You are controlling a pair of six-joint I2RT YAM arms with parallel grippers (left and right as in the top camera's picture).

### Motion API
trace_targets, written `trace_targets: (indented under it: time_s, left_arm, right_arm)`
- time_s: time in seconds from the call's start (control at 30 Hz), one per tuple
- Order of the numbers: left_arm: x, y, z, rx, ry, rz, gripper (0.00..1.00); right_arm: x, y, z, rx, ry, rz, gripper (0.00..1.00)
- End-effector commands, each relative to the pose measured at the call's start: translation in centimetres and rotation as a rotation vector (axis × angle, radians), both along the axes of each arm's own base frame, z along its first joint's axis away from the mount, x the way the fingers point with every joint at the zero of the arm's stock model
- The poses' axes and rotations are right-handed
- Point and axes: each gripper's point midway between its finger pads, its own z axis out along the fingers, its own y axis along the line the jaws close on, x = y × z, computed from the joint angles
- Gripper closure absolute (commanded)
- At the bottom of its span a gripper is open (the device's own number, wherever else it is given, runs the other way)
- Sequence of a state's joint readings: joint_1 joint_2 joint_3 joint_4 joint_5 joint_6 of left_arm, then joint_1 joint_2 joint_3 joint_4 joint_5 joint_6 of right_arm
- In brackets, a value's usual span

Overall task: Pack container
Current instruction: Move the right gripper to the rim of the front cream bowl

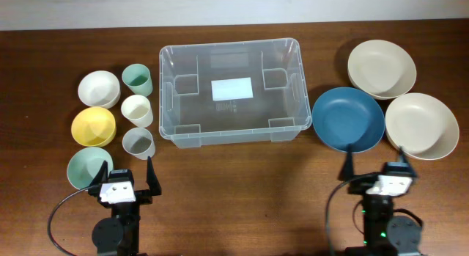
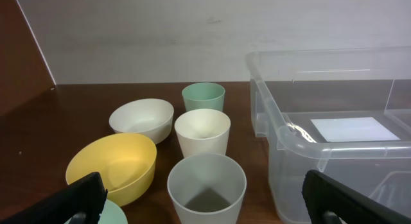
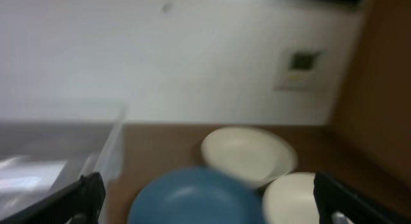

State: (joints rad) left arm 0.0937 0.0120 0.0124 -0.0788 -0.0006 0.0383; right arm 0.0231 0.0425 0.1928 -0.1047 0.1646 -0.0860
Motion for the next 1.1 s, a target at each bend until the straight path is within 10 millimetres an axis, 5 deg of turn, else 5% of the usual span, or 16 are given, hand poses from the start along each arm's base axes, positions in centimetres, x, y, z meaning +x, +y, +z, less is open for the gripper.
trace_targets:
  time_s: [0.0, 0.2, 0.33, 0.4, 0.5, 0.6, 0.67, 0.73, 1.07]
  left_arm:
    - [0.0, 0.0, -0.1, 0.015, 0.003, -0.004, 0.00]
    - [0.0, 0.0, -0.1, 0.015, 0.003, -0.004, 0.00]
    - [0.0, 0.0, -0.1, 0.015, 0.003, -0.004, 0.00]
    - [0.0, 0.0, -0.1, 0.015, 0.003, -0.004, 0.00]
    - [0.0, 0.0, -0.1, 0.015, 0.003, -0.004, 0.00]
    - [0.0, 0.0, -0.1, 0.015, 0.003, -0.004, 0.00]
    - [0.0, 0.0, -0.1, 0.015, 0.003, -0.004, 0.00]
    - [0.0, 0.0, -0.1, 0.015, 0.003, -0.004, 0.00]
    - [0.0, 0.0, -0.1, 0.015, 0.003, -0.004, 0.00]
  right_arm:
    - [-2.2, -3.3, 5.0, -0.007, 0.010, -0.193, 0.01]
    - [-1.7, -4.6, 9.7, -0.040, 0.189, -0.250, 0.01]
    - [1.8, -1.1, 11.7, -0.016, 0.243, -0.013, 0.01]
    - [3.2, 0.6, 10.5, -0.001, 0.304, 0.092, 0.01]
    - [4.9, 0.2, 8.3, 0.028, 0.390, 0.072, 0.01]
    - [5.1, -4.9, 6.0, 0.233, 0.425, -0.263, 0.01]
    - [3.5, -8.9, 4.0, 0.414, 0.411, -0.557, 0.01]
    - [2.7, -11.0, 2.1, 0.530, 0.422, -0.680, 0.01]
    - [3.3, -15.3, -6.5, 1.048, 0.634, -0.548, 0.01]
